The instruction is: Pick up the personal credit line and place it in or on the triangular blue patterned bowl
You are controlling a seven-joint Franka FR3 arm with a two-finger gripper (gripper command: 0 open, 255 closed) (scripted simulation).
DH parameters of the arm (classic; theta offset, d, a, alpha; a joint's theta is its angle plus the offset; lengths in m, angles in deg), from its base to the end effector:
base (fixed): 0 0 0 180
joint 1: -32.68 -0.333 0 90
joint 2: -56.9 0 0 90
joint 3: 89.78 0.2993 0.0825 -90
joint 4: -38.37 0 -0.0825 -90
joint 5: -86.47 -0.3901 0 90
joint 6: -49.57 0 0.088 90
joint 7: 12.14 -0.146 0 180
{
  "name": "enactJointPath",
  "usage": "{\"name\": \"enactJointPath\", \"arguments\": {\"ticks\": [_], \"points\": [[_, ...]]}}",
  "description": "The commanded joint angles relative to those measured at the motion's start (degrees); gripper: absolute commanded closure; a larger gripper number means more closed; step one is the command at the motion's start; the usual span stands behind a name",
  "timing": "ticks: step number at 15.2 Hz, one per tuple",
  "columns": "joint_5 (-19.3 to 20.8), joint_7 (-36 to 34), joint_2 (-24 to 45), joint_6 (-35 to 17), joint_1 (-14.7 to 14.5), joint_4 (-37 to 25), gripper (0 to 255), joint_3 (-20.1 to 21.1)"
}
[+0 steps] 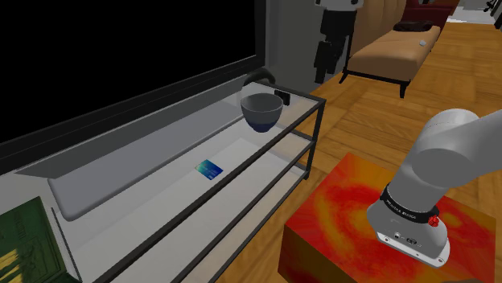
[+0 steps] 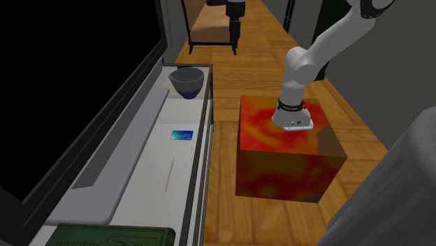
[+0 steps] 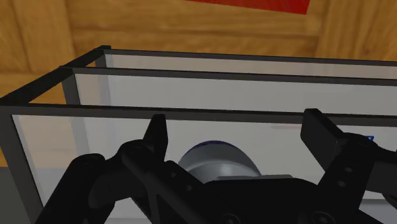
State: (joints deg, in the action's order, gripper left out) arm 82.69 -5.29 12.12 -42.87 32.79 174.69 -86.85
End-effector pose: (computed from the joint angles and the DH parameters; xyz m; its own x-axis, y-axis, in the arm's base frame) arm 0.3296 0.0278 0.5306 0.9884 0.1510 0.0185 0.1515 -0.9881 -0.0279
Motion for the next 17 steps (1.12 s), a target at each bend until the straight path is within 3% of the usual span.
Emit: {"name": "enactJointPath", "arguments": {"ticks": [1,10,17], "points": [[0.00,0.00,0.00,0.00,0.00,0.00,0,0.00],[-4.43,-10.68,9.51,-14.09,-2.24,1.87,0,10.18],[-4.13,-19.73,21.10,-24.49,-2.39,-1.28,0,18.23]]}}
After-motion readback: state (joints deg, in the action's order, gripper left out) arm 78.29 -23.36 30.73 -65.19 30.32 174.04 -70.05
